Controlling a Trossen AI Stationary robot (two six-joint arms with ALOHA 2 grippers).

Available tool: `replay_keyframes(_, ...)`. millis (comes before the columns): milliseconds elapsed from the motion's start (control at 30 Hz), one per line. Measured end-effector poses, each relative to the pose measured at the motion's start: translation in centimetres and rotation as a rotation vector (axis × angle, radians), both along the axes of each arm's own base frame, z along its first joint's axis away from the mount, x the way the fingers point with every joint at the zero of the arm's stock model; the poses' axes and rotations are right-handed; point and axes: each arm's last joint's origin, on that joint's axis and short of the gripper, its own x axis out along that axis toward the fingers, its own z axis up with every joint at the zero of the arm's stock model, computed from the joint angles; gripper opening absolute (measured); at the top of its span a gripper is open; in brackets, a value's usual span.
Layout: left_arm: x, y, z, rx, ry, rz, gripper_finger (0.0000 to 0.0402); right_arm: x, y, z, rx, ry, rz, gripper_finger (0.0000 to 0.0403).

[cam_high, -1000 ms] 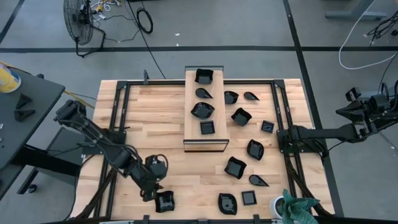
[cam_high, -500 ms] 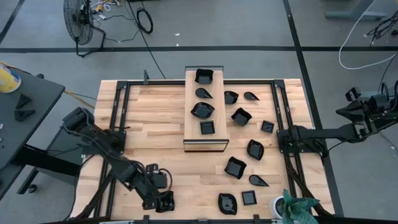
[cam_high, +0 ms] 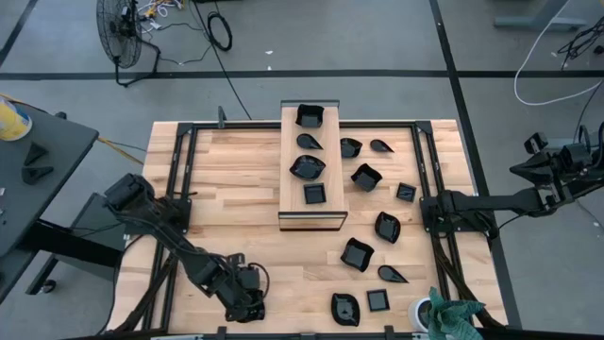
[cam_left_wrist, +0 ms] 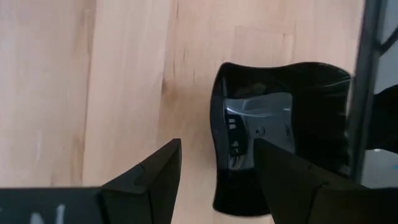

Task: Pick & Place Mini shaped plates
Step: Stack the distorted square plate on top of the distorted square plate on the shelf

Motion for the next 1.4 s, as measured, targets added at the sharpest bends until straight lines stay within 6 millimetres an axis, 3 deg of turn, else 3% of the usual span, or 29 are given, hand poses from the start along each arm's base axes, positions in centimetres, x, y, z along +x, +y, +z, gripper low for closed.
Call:
replay_keyframes(300, 0.3, -0.2, -2.0, 0.048, 0.048, -0.001, 0.0204, 0.0, 0.0, 0.0, 0.0, 0.0, -0.001, 0.001)
replay_keyframes(533, 0.3, -0.2, -2.2, 0.051, 0.057, 0.01, 0.0197, 0.0, 0.0, 0.0, 0.0, 0.0, 0.0, 0.001)
replay_keyframes(1400, 0.3, -0.2, -2.2, 0.029, 0.073, 0.027, 0.0055, 0.0, 0.0, 0.0, 0.0, 0.0, 0.0, 0.001)
